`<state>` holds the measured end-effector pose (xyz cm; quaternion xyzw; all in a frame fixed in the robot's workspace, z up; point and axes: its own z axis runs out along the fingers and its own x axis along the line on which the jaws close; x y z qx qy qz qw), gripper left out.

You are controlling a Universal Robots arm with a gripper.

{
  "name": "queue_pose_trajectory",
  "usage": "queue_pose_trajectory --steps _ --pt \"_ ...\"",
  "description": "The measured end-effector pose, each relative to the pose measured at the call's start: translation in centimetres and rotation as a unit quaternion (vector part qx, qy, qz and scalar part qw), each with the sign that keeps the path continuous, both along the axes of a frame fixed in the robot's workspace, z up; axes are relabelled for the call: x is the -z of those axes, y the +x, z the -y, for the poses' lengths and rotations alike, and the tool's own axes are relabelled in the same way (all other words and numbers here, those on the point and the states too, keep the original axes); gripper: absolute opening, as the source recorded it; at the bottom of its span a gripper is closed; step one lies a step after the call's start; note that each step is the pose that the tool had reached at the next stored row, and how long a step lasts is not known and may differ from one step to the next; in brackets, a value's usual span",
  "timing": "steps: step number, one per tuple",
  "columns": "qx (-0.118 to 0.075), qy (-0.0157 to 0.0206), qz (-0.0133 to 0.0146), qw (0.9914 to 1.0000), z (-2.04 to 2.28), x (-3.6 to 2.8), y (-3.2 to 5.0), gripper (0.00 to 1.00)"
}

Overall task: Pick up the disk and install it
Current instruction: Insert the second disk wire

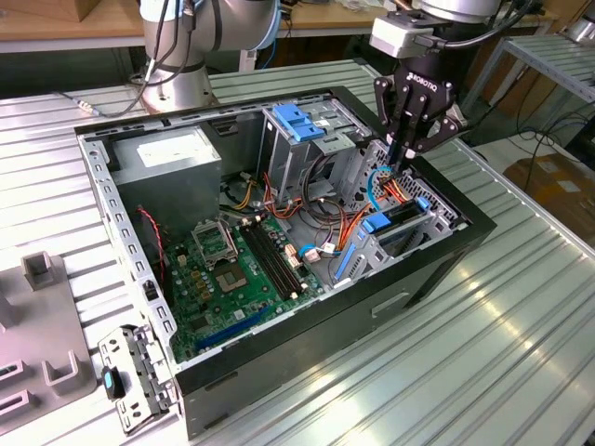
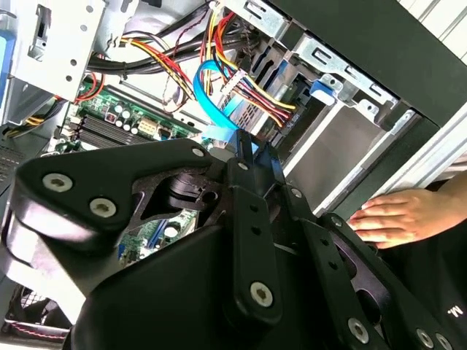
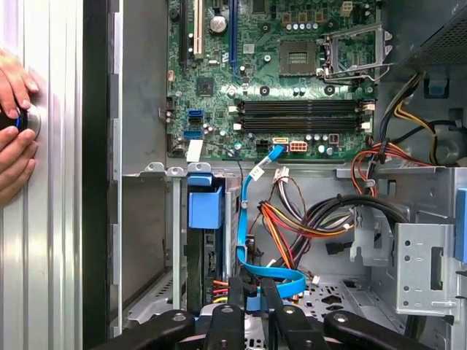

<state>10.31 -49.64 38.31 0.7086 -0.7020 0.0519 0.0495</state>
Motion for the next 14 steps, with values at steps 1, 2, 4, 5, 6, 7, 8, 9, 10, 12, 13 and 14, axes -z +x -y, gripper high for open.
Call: queue_pose_trajectory --steps 1,2,4,5,6,7,8,9,10,12,13,14 --pt "0.000 -0.0008 0.0000 1.00000 0.00 0.14 0.00 0.24" --pt "0.000 -0.0027 0.0000 1.00000 -0.01 0.30 0.00 0.24" --pt "0.000 -0.0072 0.0000 0.99997 0.00 0.48 0.01 0.24" --pt "0.000 -0.0096 0.0000 0.99995 0.00 0.59 0.00 0.24" --pt "0.000 -0.0118 0.0000 0.99993 0.00 0.69 0.00 0.24" --pt "0.000 -0.0146 0.0000 0.99989 0.00 0.82 0.00 0.24" --pt "0.000 -0.0169 0.0000 0.99986 0.00 0.92 0.00 0.24" --pt "0.000 -0.0204 0.0000 0.99979 0.00 1.11 0.00 0.23" --pt "0.000 -0.0219 0.0000 0.99976 0.00 1.19 0.01 0.16" --pt "0.000 -0.0247 0.0000 0.99969 0.00 1.38 0.01 0.16" --pt "0.000 -0.0258 0.0000 0.99967 0.00 1.43 0.01 0.16" --pt "0.000 -0.0277 0.0000 0.99962 0.00 1.50 0.01 0.16"
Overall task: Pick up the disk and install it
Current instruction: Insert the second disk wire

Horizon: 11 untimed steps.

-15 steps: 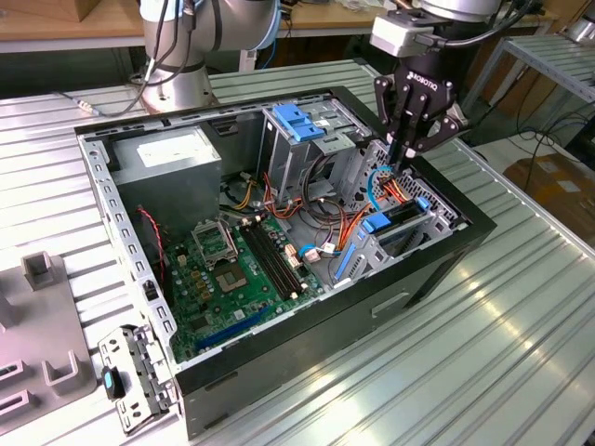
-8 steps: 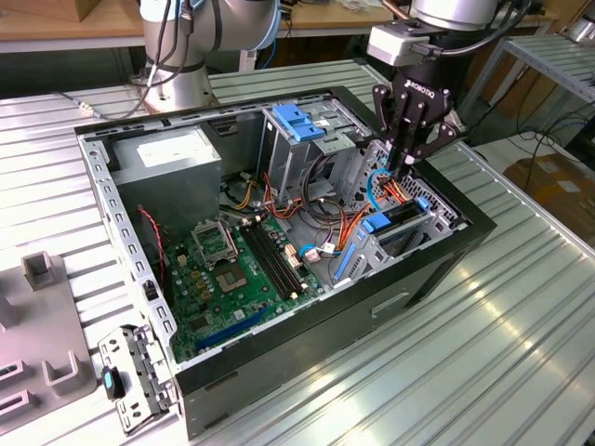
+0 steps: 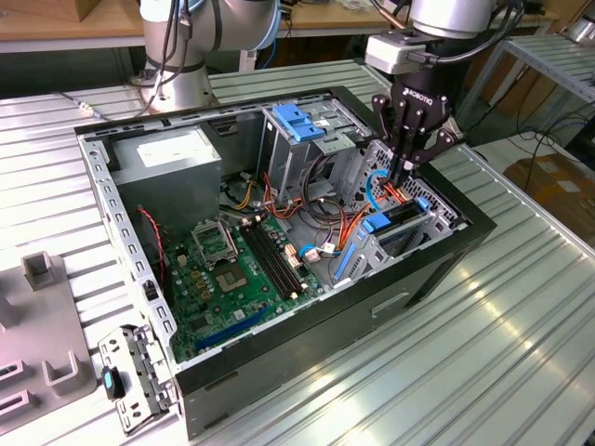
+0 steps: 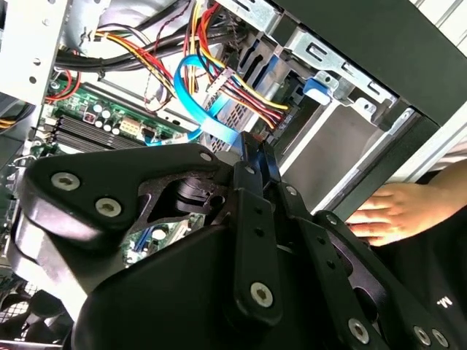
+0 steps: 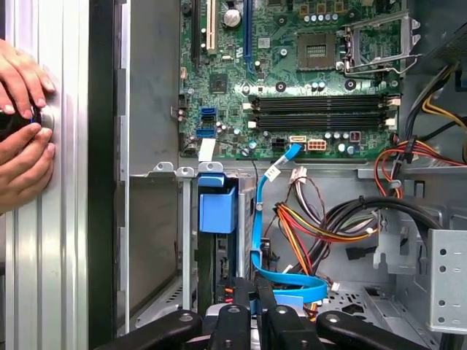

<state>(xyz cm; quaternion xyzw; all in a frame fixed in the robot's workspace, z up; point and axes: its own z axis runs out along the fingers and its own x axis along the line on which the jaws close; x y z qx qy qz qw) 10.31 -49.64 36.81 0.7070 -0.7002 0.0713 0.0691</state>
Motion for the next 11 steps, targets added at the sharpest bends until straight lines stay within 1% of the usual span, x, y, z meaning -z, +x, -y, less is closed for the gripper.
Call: queue_pose_trajectory --steps 1,11 --pt "0.000 -0.0009 0.0000 1.00000 0.00 0.05 0.00 0.16" --pt "0.000 -0.0009 0.0000 1.00000 0.00 0.09 0.00 0.16"
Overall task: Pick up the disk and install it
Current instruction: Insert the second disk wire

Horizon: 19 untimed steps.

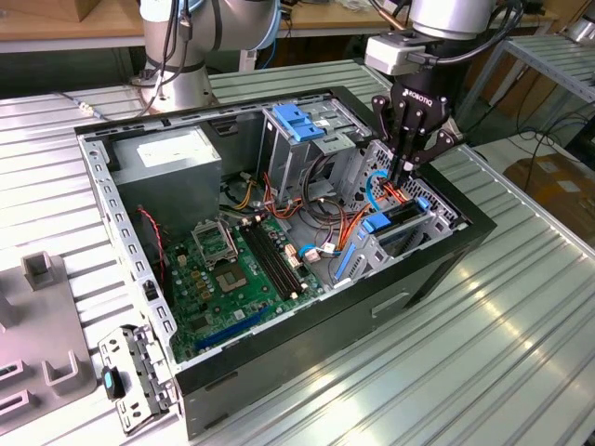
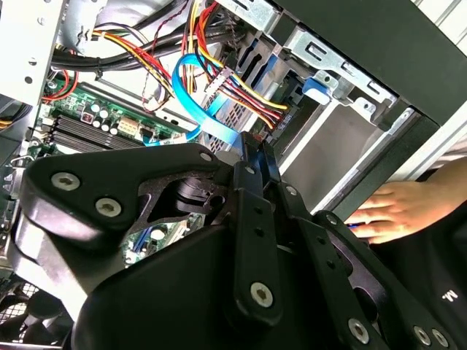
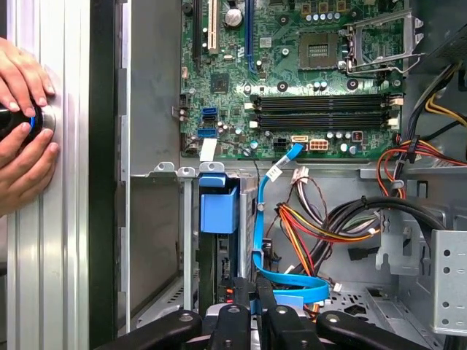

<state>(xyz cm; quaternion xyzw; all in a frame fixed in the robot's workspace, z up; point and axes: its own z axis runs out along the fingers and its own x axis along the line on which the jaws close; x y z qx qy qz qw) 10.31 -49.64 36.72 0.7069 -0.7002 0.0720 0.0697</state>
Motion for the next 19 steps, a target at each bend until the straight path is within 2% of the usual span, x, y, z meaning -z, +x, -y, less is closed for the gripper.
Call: queue_pose_trajectory --steps 3,6,9,12,13,16,18,19 --pt "0.000 0.0000 0.0000 1.00000 0.00 0.01 0.00 0.16" --pt "0.000 0.0008 0.0000 1.00000 0.26 0.01 -0.01 0.16" --pt "0.000 0.0067 0.0000 0.99998 0.88 0.04 0.00 0.16" --pt "0.000 0.0162 0.0000 0.99987 1.64 0.08 0.00 0.16" --pt "0.000 0.0183 0.0000 0.99983 1.88 0.10 0.00 0.16" --pt "0.000 0.0192 0.0000 0.99982 2.52 0.10 -0.01 0.16" --pt "-0.001 0.0195 0.0000 0.99981 2.78 0.12 -0.02 0.16" --pt "-0.001 0.0208 0.0000 0.99978 2.80 0.11 -0.06 0.16"
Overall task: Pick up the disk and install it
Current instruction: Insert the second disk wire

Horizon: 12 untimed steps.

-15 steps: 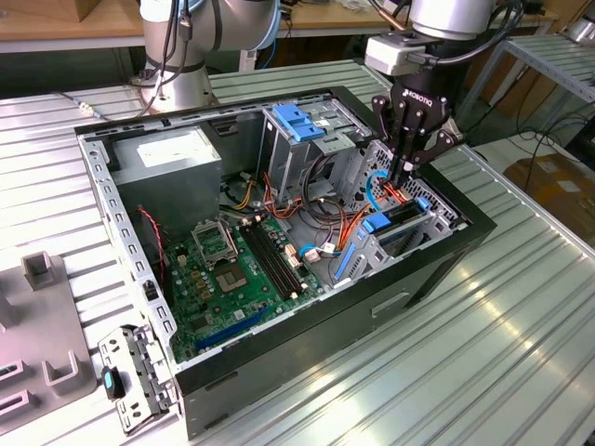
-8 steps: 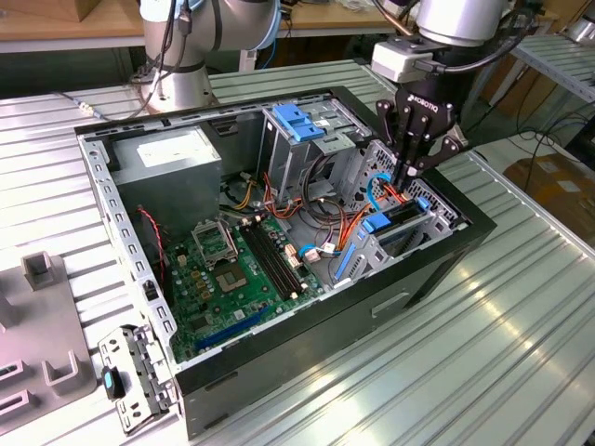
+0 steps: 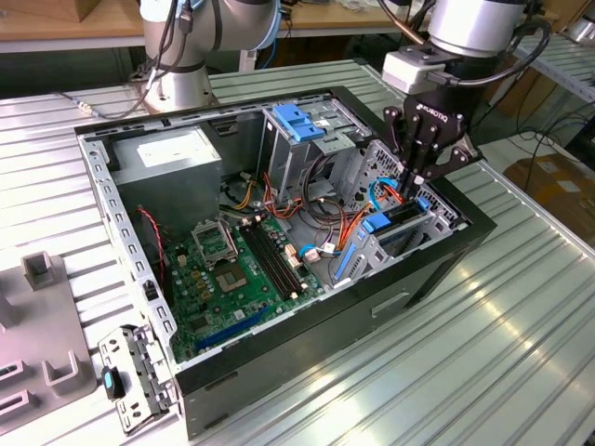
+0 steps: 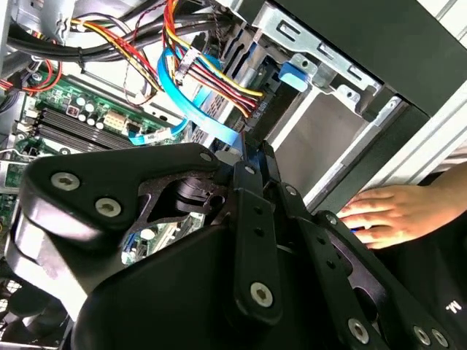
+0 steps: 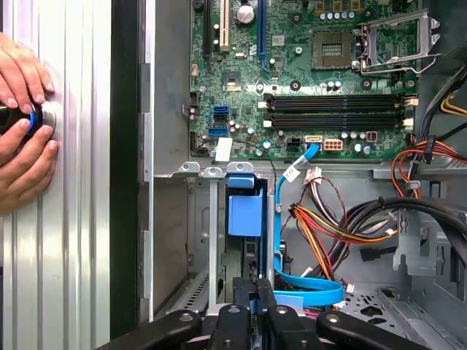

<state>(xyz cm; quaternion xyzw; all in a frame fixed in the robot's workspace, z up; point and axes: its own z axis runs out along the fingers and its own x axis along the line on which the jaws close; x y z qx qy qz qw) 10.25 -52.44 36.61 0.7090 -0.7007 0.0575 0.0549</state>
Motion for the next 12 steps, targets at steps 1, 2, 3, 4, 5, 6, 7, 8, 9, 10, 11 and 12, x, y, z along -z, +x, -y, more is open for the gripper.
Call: queue_pose_trajectory --steps 1,2,3,4,5,6,7,8,9,10,11,12 --pt "-0.001 0.0029 0.0002 1.00000 0.03 0.01 -0.05 0.16" --pt "-0.001 0.0099 0.0009 0.99995 0.09 0.02 -0.13 0.16" --pt "-0.002 0.0149 0.0012 0.99989 0.14 0.03 -0.20 0.16" --pt "-0.002 0.0201 0.0015 0.99980 0.19 0.03 -0.28 0.16" --pt "-0.002 0.0266 0.0018 0.99964 0.24 0.05 -0.38 0.16" --pt "-0.002 0.0364 0.0021 0.99933 0.32 0.05 -0.49 0.16" --pt "-0.002 0.0433 0.0024 0.99905 0.40 0.05 -0.53 0.16" --pt "-0.003 0.0529 0.0029 0.99859 0.55 0.06 -0.57 0.16" --pt "-0.003 0.0578 0.0032 0.99832 0.74 0.07 -0.60 0.16" --pt "-0.003 0.0635 0.0035 0.99797 1.10 0.12 -0.65 0.16" --pt "-0.003 0.0665 0.0037 0.99778 1.28 0.14 -0.68 0.16" --pt "-0.003 0.0691 0.0039 0.99760 1.42 0.16 -0.69 0.16"
